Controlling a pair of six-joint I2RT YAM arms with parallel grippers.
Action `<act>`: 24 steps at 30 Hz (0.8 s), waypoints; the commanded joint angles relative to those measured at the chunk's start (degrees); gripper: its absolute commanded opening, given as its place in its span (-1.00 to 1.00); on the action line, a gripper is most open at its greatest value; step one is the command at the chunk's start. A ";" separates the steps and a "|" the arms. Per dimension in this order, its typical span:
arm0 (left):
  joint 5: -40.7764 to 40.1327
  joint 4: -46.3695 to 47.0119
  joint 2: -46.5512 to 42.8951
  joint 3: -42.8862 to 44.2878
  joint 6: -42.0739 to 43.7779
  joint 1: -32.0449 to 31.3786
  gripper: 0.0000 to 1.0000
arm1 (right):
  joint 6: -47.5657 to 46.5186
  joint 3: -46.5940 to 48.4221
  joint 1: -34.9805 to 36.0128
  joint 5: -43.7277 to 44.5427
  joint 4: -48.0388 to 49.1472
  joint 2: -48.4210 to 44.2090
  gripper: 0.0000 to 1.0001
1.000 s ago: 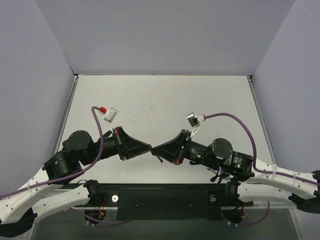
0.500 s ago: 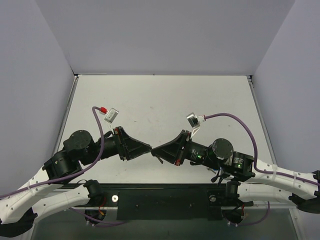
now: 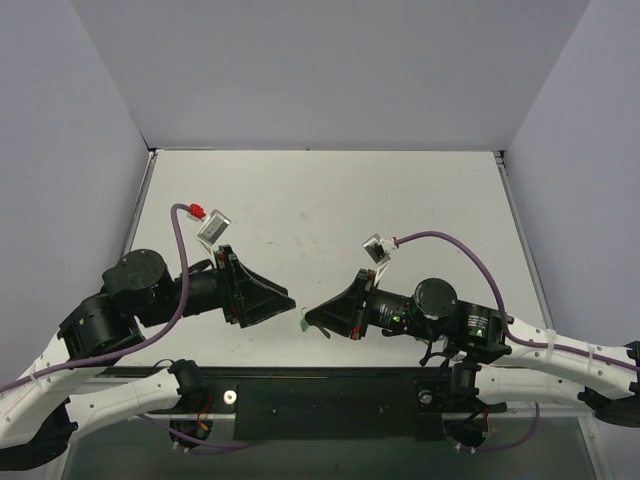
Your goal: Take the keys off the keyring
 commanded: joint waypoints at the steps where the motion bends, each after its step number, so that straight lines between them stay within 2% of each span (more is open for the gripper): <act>1: 3.45 -5.96 2.01 5.95 6.32 -0.27 0.23 | -1.21 1.36 -0.09 -2.41 0.47 -0.81 -1.00; 4: 6.26 -7.63 3.59 7.53 9.22 -0.27 0.21 | -1.73 1.80 -0.17 -5.65 -0.75 -0.64 -1.00; 5: 6.70 -8.25 3.77 7.62 9.49 -0.19 0.14 | -1.91 2.32 -0.17 -6.36 -1.45 -0.63 -1.00; 11: 12.49 -9.48 5.79 9.47 13.27 -0.19 0.02 | -2.88 5.05 0.35 -16.99 -3.22 0.95 -1.00; 17: 19.00 -8.52 6.49 9.29 14.42 -0.19 -0.06 | -4.63 5.67 0.97 -18.06 -3.83 -0.02 -1.00; 24: 21.56 -6.67 5.53 7.10 13.63 -0.19 -0.09 | -5.34 6.55 0.97 -17.88 -4.71 -0.46 -1.00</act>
